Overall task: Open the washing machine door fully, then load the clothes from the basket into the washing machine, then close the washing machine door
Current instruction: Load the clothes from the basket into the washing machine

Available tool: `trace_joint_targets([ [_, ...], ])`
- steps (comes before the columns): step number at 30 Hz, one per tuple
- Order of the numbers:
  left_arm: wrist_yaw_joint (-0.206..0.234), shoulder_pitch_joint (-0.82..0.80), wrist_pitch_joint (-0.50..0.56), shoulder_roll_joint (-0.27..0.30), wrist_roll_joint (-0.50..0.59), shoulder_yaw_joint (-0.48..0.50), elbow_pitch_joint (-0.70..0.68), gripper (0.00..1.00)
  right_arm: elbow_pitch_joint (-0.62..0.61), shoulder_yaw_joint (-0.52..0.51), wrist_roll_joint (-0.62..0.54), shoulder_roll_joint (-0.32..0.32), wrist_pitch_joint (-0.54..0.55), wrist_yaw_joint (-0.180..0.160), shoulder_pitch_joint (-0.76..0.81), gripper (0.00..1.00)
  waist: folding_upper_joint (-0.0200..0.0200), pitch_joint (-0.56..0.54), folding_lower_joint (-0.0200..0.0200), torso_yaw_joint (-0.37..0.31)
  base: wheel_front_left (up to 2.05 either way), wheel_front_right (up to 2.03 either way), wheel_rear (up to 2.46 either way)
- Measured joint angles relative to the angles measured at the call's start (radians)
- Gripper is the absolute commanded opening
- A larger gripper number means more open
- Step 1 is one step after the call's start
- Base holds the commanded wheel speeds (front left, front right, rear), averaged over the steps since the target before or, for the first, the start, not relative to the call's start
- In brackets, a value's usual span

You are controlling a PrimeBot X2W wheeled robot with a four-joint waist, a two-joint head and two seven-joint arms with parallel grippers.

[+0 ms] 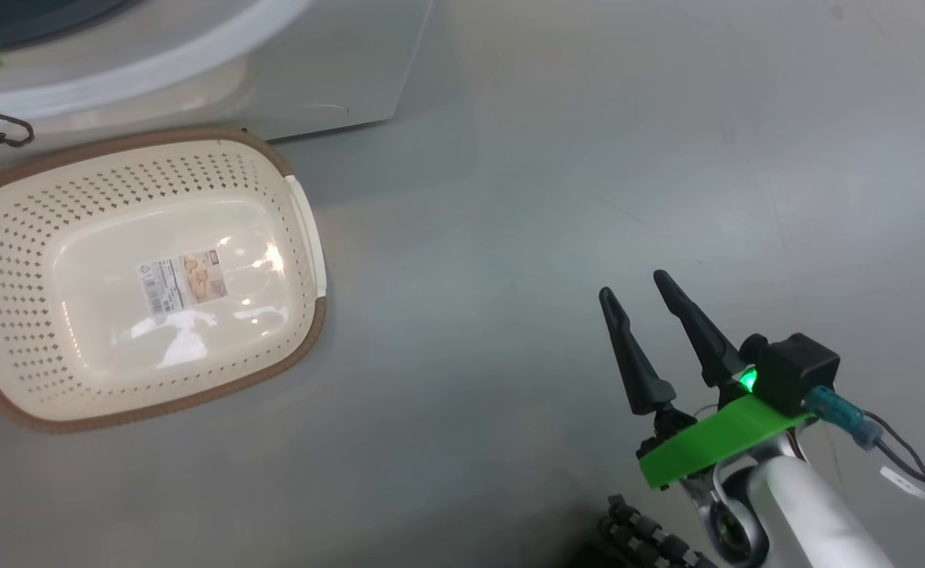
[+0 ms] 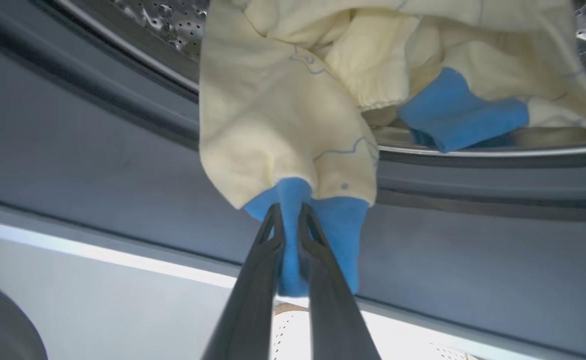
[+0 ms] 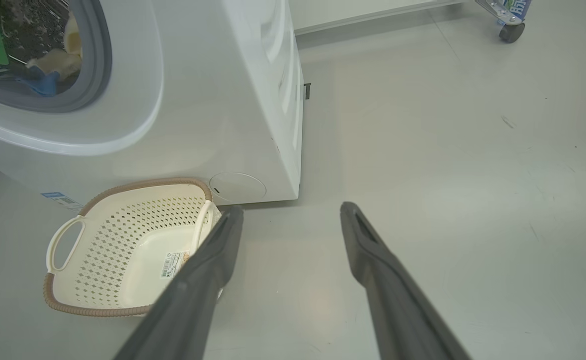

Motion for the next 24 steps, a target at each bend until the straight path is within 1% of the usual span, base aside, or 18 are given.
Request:
trace_joint_targets([
  [7, 0.0, -0.013, -0.066, -0.007, -0.016, -0.001, -0.01, 0.0, 0.001, 0.009, 0.0, 0.003, 0.0, 0.0, 0.0, 1.0, 0.0, -0.01, 0.0, -0.006, 0.0, 0.0, 0.0],
  [18, 0.0, -0.026, -0.174, -0.008, -0.041, 0.001, -0.029, 0.0, 0.001, 0.014, 0.006, 0.004, 0.0, 0.0, 0.0, 1.0, 0.0, -0.003, 0.0, -0.037, 0.0, 0.0, 0.0],
  [23, -0.02, -0.052, -0.226, -0.005, -0.051, 0.0, -0.043, 0.0, 0.001, 0.02, 0.011, 0.006, 0.0, 0.0, 0.0, 1.0, 0.0, 0.007, 0.0, -0.052, 0.0, 0.0, 0.0],
  [24, -0.03, -0.058, -0.239, -0.003, -0.051, -0.003, -0.048, 0.0, 0.001, 0.02, 0.013, 0.007, 0.0, 0.0, 0.0, 1.0, 0.0, 0.01, 0.0, -0.054, 0.0, 0.0, 0.0],
])
